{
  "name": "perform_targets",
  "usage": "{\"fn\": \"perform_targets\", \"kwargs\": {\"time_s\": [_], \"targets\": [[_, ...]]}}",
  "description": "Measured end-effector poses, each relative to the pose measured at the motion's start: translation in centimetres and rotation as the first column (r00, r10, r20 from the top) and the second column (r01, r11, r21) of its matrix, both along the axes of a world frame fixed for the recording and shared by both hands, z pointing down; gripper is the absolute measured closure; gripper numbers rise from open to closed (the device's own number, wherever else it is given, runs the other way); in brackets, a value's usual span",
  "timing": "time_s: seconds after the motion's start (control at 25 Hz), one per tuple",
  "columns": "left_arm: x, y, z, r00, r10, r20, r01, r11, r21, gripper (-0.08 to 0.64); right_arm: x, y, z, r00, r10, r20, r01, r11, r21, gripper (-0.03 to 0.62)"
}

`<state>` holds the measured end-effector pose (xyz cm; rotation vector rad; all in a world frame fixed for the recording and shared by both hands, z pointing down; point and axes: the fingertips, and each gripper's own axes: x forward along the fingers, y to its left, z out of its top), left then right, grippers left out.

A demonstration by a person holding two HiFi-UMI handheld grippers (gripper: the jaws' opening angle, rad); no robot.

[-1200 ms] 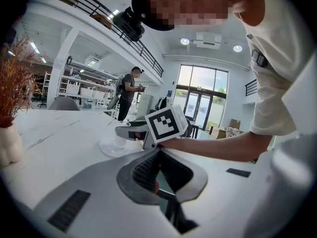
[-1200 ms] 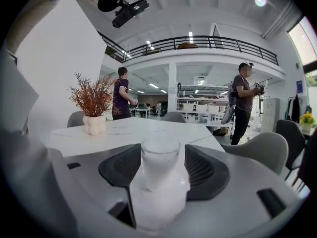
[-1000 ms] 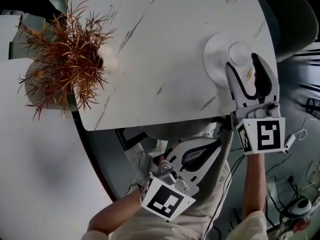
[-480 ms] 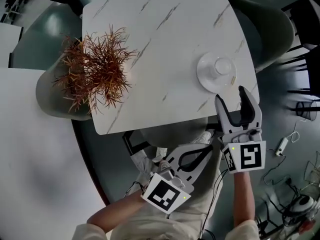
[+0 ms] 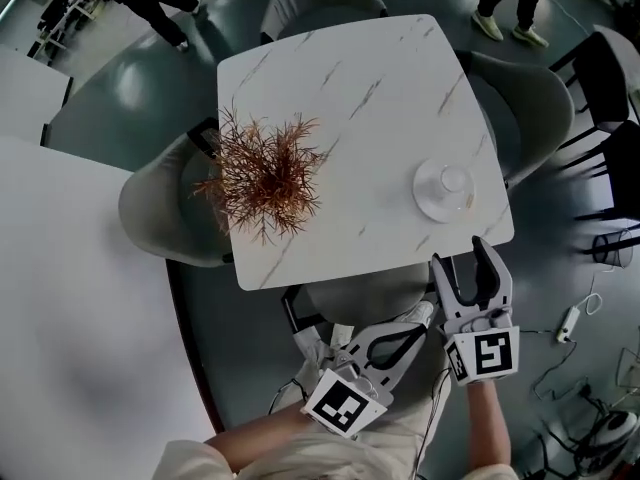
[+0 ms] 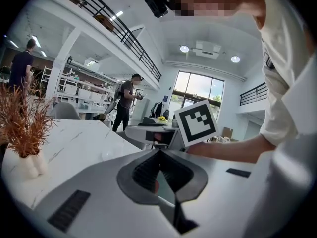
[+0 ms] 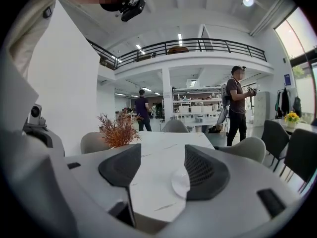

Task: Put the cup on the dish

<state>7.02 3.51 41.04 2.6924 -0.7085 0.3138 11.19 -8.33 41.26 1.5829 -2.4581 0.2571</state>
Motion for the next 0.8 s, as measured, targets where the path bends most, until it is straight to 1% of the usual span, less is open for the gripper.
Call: {"fn": "perform_targets", "kwargs": {"time_s": [0.16, 0.28, 0.48, 0.64, 0.8], "targets": [[-1.0, 1.3, -1.8, 0.998, -0.028, -0.056, 0.028, 0.999, -0.016, 0.555, -1.2, 2.2, -2.0, 1.0, -0.001, 0.007, 0.001, 1.0, -0.012, 0.33], [-1.8, 1.8, -3.7, 0.996, -0.034, -0.081, 0.034, 0.999, -0.001, 0.555, -1.9, 3.6, -3.5, 1.0, 0.005, 0.015, -0.005, 1.0, -0.017, 0.33], [-3.8, 2.3, -6.4, 0.993, -0.046, -0.11, 0.049, 0.998, 0.028, 0.555, -2.5, 5.4, -5.8, 0.998, 0.047, 0.05, -0.047, 0.999, -0.012, 0.33], [-5.9, 2.7, -6.9, 0.991, -0.07, -0.116, 0.073, 0.997, 0.018, 0.555, -3.1, 6.5, -7.1, 0.994, 0.077, 0.071, -0.076, 0.997, -0.016, 0.331], [-7.4, 3.5, -7.9, 0.987, -0.08, -0.138, 0.081, 0.997, 0.004, 0.555, -3.4, 7.8, -9.1, 0.992, 0.103, 0.068, -0.103, 0.995, -0.011, 0.33]]}}
